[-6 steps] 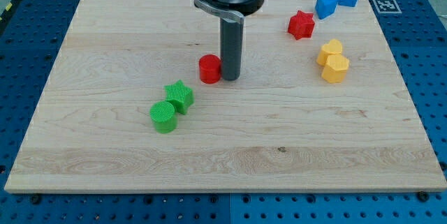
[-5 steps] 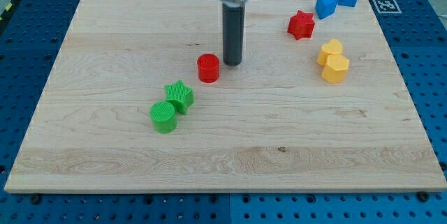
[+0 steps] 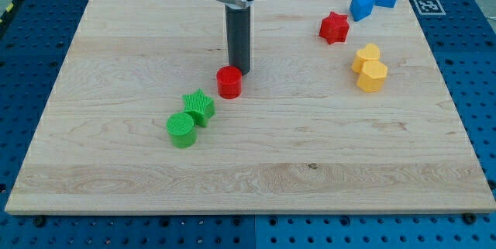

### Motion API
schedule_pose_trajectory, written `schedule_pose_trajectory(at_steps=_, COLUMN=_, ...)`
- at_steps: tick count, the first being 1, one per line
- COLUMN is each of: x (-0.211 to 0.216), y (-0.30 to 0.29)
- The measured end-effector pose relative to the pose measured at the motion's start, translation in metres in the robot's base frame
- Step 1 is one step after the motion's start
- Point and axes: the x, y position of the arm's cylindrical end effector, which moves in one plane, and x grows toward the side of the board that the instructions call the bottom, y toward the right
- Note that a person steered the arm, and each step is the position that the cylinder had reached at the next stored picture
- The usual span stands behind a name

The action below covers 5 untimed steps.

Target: Move red circle right of the green star

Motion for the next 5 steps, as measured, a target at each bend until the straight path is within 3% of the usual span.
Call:
schedule_pose_trajectory(at_steps=3, x=0.069, y=-0.042)
schedule_pose_trajectory(at_steps=5, x=0.067, y=-0.045)
